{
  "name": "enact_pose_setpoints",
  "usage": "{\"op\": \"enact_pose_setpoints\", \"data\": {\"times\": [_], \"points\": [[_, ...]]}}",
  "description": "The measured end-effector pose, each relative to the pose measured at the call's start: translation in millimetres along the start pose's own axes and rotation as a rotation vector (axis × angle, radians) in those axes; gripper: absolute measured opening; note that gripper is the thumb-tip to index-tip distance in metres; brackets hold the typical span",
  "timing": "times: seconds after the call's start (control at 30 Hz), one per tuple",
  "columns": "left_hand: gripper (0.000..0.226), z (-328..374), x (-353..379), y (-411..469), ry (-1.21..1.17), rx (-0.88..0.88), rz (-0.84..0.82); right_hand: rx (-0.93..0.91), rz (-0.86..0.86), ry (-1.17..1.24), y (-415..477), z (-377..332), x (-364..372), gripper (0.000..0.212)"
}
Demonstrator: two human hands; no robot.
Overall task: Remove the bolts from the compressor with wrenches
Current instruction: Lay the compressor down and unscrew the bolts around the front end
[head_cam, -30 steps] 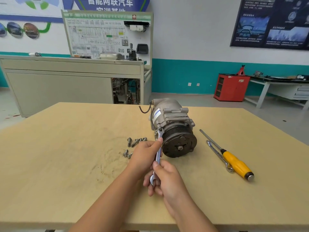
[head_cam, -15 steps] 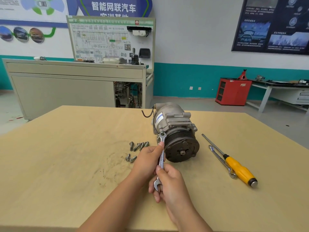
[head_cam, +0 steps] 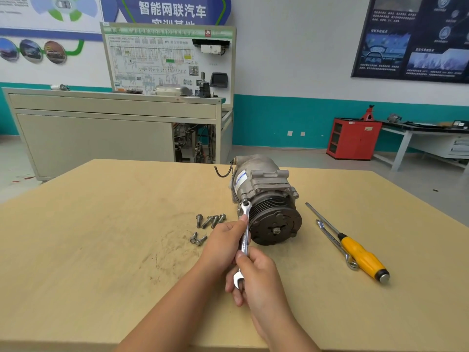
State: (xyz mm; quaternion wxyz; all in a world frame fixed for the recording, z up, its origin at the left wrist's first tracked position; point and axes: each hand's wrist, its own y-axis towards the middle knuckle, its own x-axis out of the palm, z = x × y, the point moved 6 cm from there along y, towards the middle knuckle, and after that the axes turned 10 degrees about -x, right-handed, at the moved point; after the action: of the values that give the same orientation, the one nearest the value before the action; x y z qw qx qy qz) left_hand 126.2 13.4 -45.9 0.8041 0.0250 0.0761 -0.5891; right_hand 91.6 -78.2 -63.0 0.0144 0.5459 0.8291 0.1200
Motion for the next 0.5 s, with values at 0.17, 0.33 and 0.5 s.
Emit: {"op": "enact_pose_setpoints", "data": {"times": [0.17, 0.33, 0.5], "points": [[0.051, -0.9, 0.4, 2.0, -0.016, -0.003, -0.017, 0.007, 0.009, 0.003, -0.5, -1.5, -0.1, 0.024], [0.052, -0.9, 0.7, 3.4, -0.012, -0.011, -0.014, 0.010, 0.056, -0.019, 1.6, -2.5, -0.7, 0.022], [0.050, -0.2, -0.1, 2.8, 0.022, -0.012, 0.012, 0.001, 0.102, -0.082, 4.0, -0.2, -1.0, 0.024]]}}
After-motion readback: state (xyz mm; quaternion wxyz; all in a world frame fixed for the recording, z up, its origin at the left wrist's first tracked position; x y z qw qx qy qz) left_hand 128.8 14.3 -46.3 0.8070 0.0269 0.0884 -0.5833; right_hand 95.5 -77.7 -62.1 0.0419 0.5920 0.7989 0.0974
